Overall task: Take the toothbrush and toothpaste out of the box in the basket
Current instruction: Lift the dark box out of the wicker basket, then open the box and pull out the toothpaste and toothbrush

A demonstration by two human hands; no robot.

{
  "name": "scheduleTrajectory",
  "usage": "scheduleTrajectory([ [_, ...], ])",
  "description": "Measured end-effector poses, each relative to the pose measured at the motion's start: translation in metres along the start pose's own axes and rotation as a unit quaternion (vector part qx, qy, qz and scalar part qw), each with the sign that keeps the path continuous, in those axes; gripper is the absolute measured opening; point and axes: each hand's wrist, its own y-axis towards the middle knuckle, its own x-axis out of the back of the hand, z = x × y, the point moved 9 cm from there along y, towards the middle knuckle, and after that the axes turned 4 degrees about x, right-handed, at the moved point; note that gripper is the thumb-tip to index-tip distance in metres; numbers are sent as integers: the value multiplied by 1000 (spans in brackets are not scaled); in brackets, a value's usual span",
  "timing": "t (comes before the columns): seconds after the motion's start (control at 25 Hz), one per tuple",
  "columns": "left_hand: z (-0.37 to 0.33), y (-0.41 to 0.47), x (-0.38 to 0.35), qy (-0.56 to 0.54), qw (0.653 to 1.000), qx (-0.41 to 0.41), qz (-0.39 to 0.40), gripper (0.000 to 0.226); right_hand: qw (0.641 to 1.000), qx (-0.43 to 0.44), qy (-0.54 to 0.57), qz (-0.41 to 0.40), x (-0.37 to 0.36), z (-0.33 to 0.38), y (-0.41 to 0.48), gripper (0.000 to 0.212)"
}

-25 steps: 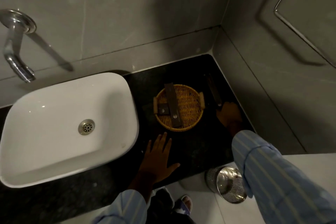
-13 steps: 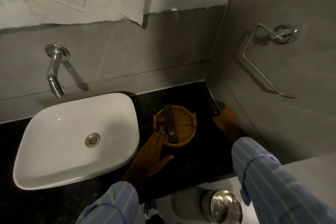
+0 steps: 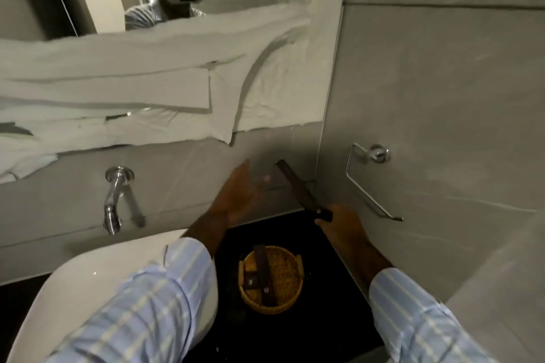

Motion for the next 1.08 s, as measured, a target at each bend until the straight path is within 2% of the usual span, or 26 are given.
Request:
scheduleTrajectory([
  [0.12, -38, 14, 41, 3, 999, -34, -15, 55, 998, 51, -17, -24, 26, 33, -5, 22],
  [0.24, -66, 12, 64, 1, 997, -74, -9, 46, 995, 90, -25, -47, 49, 62, -9, 25],
  [0.44, -88, 13, 91, -193, 980, -39, 28, 23, 983, 161, -38, -81, 78, 99, -13, 33],
  [0.6, -105, 10, 104, -275, 959, -21, 62, 24, 982, 164, -37, -82, 98, 108, -13, 43],
  [0.76, -121, 5, 115, -260, 963, -33, 57, 20, 983, 163, -28, -83, 113, 114, -15, 47],
  [0.96, -131, 1, 123, -165, 985, -50, 20, 12, 983, 161, -46, -78, 124, 119, -18, 48],
  [1.08, -130, -1, 123, -147, 988, -40, 0, 8, 983, 157, -58, -77, 128, 124, -20, 47],
])
